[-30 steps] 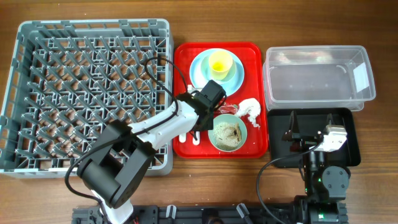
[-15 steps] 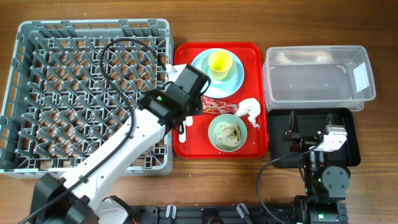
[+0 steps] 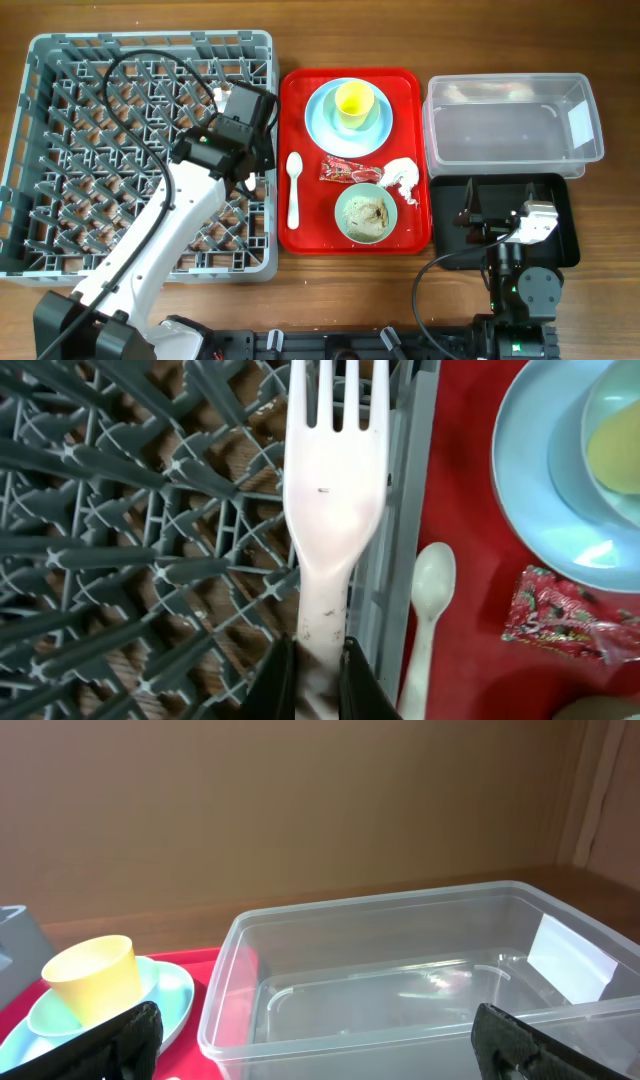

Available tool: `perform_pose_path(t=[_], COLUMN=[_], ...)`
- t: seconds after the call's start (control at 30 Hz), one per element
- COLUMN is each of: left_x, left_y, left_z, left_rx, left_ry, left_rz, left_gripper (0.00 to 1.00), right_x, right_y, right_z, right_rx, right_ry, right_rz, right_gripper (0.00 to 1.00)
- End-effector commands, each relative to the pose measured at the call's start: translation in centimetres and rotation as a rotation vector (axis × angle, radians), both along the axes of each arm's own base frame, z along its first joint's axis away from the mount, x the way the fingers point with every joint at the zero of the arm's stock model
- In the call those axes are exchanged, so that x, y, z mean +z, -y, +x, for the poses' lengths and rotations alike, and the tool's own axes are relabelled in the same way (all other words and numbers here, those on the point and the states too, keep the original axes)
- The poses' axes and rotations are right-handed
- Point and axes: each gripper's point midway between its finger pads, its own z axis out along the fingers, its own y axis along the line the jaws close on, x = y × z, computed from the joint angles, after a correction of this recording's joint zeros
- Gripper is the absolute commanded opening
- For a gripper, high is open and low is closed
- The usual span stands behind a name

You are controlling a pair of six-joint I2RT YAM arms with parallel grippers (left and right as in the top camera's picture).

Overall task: Sort waste into correct bins and load items into the dishwasher rack
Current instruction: 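Lift the white fork and insert it upright into the dish rack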

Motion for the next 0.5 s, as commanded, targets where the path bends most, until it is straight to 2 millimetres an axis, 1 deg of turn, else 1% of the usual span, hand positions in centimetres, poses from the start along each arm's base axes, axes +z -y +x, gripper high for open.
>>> perform_pose_path(t=[0.0,0.17,0.23,0.47], left_x=[0.7,0.2,-0.5,-2.8], left_y=[-0.4,-0.1,-0.1,-0.3], left_z=[0.4,0.3,0.2,-0.1], left_rx=[-0.089,-0.080,-0.043,0.001], left_ry=[0.015,-0.002,-0.024,-0.098], left_rz=[0.061,0.046,0.034,0.045], left_gripper=[0.04,0.04,0.04,0.04], right_x=[0.1,0.1,0.1,0.1], right_y=[0.2,0.2,0.2,0.2], right_z=[0.0,0.0,0.0,0.0], right_rx=[-0.011,-0.011,-0.011,-0.011], right_ry=[0.008,0.008,0.008,0.008], right_rz=[0.016,0.017,0.016,0.016], right_gripper=[1.00,1.00,1.00,1.00])
